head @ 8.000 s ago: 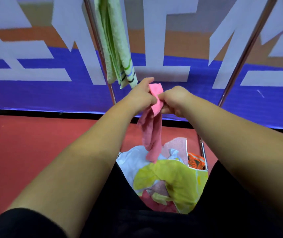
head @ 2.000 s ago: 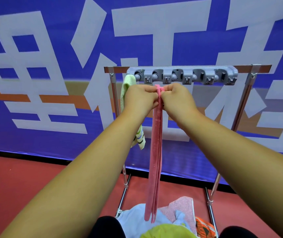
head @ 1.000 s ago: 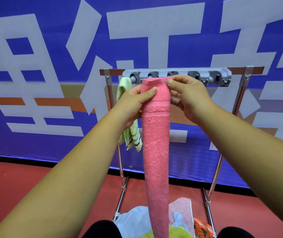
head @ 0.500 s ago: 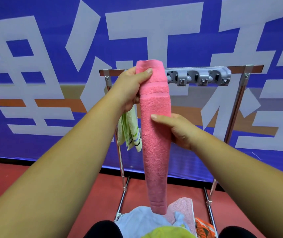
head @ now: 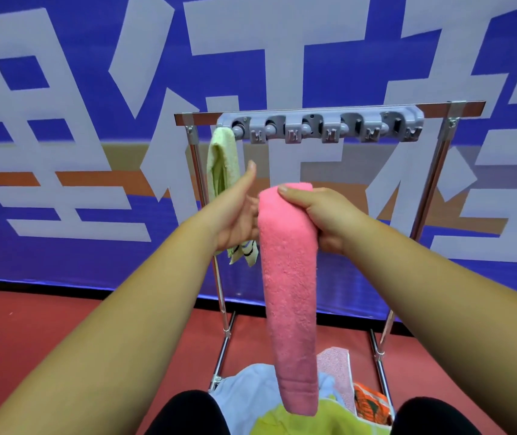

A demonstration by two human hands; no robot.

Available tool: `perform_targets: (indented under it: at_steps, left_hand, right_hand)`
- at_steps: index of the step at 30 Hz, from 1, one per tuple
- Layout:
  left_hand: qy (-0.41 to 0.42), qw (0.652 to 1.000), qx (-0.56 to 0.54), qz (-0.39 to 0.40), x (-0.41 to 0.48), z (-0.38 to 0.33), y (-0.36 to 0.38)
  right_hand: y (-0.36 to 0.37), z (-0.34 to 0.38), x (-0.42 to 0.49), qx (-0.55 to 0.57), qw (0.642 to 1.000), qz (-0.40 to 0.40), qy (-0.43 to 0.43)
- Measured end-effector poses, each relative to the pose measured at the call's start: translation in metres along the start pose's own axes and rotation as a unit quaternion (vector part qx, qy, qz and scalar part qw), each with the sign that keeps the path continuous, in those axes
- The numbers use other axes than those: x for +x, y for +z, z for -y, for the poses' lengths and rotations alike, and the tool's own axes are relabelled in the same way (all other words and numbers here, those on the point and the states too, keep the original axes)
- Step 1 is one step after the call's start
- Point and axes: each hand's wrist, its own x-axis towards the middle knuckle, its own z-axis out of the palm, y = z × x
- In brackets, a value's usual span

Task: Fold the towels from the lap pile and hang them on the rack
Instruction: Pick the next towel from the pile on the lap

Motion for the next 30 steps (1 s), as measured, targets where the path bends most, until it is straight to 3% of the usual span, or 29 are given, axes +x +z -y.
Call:
perform_targets:
  at_steps: [4, 9, 14, 18, 21, 25, 30]
  left_hand:
    - [-0.038, 0.998, 0.015, 0.056, -0.011, 0.037, 0.002]
    - [0.038, 0.997, 0.068, 0.025, -0.012, 0.056, 0.006]
    - [0.094, 0.994, -0.035, 0.036, -0.008, 0.042, 0.017]
    - [0.104, 0.992, -0.076, 0.012, -0.001, 0.023, 0.022]
    - [0.093, 0.992, -0.085, -0.019, 0.003, 0.011, 0.022]
    - [0.081, 0.994, -0.072, -0.035, 0.004, -0.002, 0.024]
    - [0.061, 0.996, -0.039, -0.055, 0.001, -0.011, 0.022]
  right_hand:
    - [0.0, 0.008, 0.011, 0.075, 0.995, -0.053, 0.038]
    - [-0.008, 0.015, 0.02, 0.145, 0.984, -0.097, 0.035]
    - [-0.017, 0.001, 0.018, 0.186, 0.975, -0.099, 0.074]
    - [-0.027, -0.011, 0.004, 0.093, 0.98, -0.062, 0.165]
    - [-0.032, -0.015, -0.003, -0.056, 0.976, -0.06, 0.2]
    - [-0.033, -0.017, -0.002, -0.254, 0.96, -0.058, 0.103]
    - [-0.039, -0.009, 0.005, -0.355, 0.934, -0.021, -0.036]
